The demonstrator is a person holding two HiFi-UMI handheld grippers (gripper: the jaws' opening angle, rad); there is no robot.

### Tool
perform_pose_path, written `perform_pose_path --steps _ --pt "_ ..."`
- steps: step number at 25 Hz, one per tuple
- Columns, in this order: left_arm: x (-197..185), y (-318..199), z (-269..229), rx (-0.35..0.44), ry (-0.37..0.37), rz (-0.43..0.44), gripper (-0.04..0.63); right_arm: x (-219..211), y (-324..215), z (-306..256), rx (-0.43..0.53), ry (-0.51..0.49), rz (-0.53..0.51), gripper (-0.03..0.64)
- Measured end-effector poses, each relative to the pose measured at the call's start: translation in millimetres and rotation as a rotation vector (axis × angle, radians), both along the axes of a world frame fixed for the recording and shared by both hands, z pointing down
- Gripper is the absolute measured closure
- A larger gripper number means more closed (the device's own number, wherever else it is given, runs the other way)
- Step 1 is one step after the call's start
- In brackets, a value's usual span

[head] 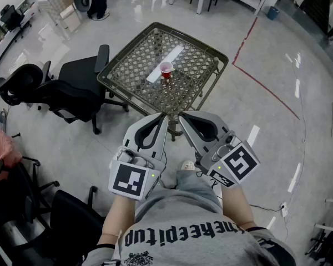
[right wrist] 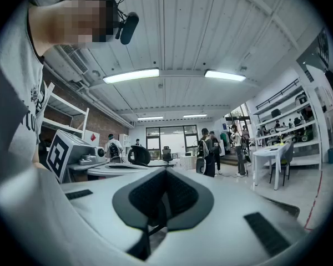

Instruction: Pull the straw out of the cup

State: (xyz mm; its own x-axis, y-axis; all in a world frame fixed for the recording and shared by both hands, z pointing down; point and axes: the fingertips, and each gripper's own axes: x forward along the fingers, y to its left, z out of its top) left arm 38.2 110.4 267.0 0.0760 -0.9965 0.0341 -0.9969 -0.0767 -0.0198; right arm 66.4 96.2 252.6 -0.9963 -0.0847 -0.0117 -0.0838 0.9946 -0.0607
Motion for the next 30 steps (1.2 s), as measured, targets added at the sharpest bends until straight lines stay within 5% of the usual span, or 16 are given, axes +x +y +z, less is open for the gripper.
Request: perform_pose_path --steps 12,19,30 --pt "3 8 0 0.012 0.012 0.015 0.577 5 11 0 0.009 0.003 0.012 0.62" --pt "17 -9 7 -0.056 0.03 0.018 0.577 15 -6 1 -0.007 -0.005 -0.001 0.62" --pt "28 -59 3 0.001 0.01 -0.022 0.574 31 -60 0 -0.03 -0.013 -0.049 0.617"
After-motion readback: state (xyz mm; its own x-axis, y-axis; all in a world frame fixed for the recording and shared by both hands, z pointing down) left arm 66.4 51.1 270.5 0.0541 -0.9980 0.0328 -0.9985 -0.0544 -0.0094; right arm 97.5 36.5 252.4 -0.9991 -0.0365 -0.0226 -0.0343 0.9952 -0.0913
